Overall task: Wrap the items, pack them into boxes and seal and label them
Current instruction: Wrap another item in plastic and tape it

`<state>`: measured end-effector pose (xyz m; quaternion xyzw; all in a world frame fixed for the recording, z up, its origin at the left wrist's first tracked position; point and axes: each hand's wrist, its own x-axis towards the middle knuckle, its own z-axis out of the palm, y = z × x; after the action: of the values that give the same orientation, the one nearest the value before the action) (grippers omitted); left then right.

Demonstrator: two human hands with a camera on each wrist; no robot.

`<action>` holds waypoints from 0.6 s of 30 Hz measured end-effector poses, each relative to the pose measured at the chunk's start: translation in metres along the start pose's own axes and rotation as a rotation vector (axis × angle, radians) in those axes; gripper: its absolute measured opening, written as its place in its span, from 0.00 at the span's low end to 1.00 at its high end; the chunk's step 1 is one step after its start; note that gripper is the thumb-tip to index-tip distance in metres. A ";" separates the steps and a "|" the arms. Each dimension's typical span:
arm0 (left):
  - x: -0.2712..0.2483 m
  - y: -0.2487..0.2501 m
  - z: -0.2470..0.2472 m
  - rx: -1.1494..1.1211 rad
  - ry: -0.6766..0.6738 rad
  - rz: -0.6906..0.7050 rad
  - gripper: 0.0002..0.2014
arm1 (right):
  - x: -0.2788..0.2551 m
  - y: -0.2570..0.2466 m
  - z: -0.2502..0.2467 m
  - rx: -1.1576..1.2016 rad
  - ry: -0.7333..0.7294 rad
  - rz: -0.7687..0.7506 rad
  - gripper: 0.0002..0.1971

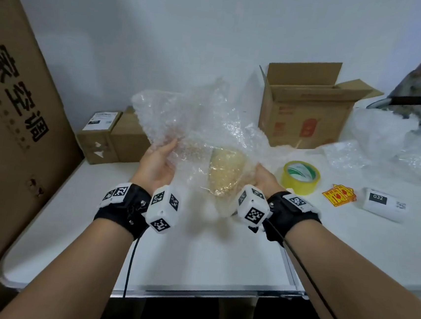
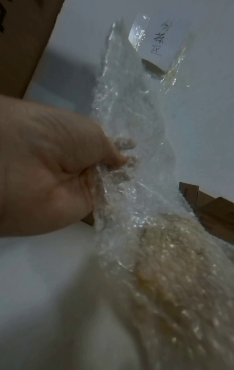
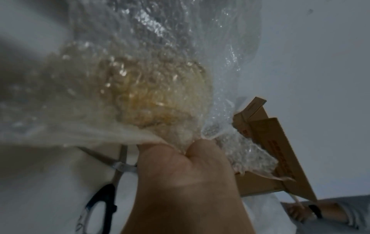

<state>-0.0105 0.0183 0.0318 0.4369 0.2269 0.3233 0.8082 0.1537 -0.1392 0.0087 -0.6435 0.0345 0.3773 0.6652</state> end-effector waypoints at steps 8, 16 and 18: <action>-0.015 -0.018 0.012 0.472 -0.280 -0.014 0.18 | 0.004 -0.004 0.003 -0.048 0.098 0.008 0.29; -0.004 -0.023 -0.006 0.043 0.086 -0.160 0.15 | 0.016 0.013 -0.004 0.027 -0.204 0.180 0.50; -0.003 -0.029 -0.017 0.015 0.150 -0.116 0.15 | 0.015 0.014 0.002 0.056 -0.160 0.141 0.59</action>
<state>-0.0140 0.0136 -0.0009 0.4035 0.3139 0.3060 0.8031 0.1561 -0.1318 -0.0103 -0.5883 0.0369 0.4723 0.6553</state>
